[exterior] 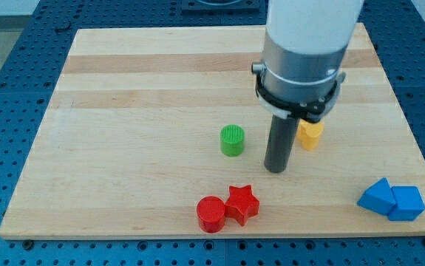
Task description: Push the yellow heart to the top right
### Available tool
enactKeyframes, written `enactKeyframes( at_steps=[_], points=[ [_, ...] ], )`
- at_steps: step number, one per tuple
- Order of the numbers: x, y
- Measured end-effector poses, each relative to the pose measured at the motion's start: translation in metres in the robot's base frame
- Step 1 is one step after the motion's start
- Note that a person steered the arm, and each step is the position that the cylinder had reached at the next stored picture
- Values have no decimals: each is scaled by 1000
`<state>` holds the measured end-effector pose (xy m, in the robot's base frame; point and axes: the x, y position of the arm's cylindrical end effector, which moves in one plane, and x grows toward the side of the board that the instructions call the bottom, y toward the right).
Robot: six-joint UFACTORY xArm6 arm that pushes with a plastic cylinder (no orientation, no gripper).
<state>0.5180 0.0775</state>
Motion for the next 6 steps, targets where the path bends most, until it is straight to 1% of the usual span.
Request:
enactKeyframes(
  at_steps=[2,4,5,6],
  points=[
    [-27,41],
    [-64,107],
    [-76,128],
    [-76,128]
  ],
)
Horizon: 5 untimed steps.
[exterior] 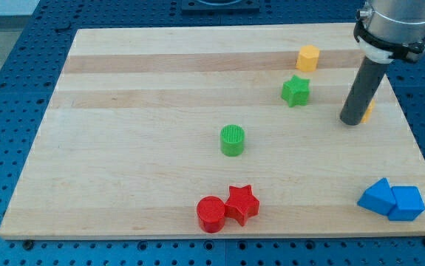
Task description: Push the yellow heart to the top right
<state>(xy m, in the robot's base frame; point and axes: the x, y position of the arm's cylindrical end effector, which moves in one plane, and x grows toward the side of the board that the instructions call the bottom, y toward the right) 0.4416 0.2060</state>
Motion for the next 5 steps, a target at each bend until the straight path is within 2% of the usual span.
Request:
enactKeyframes(
  at_steps=[5],
  points=[
    [-3,44]
  ],
)
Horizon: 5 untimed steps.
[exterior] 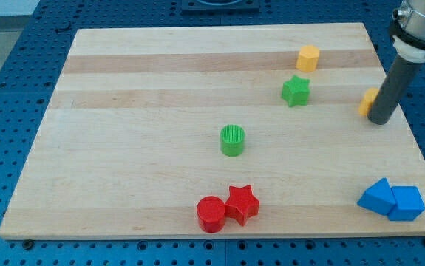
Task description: Push the yellow heart to the top right
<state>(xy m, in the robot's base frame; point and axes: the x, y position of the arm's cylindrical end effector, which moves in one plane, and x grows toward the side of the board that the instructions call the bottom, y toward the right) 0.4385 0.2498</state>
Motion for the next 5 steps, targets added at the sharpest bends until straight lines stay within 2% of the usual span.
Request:
enactKeyframes(
  at_steps=[5],
  points=[
    [-162,1]
  ],
)
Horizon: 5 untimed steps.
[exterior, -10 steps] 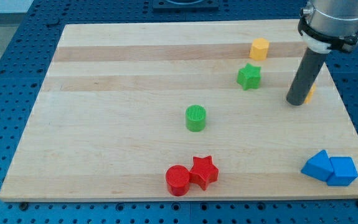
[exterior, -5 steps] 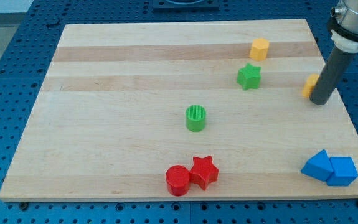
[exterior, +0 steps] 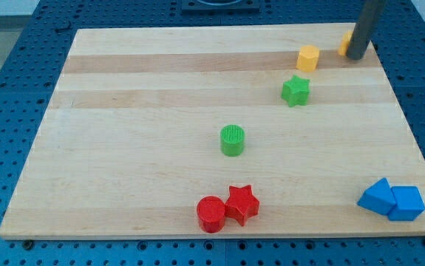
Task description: Push the yellow heart to the top right
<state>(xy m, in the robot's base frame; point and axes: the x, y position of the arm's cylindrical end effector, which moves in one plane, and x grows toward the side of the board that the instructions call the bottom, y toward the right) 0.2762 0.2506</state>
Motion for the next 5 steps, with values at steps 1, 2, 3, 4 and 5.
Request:
enactKeyframes(
  at_steps=[1,2,3,4,5],
  points=[
    [-28,0],
    [-38,0],
    [-48,0],
    [-40,0],
    [-5,0]
  ],
)
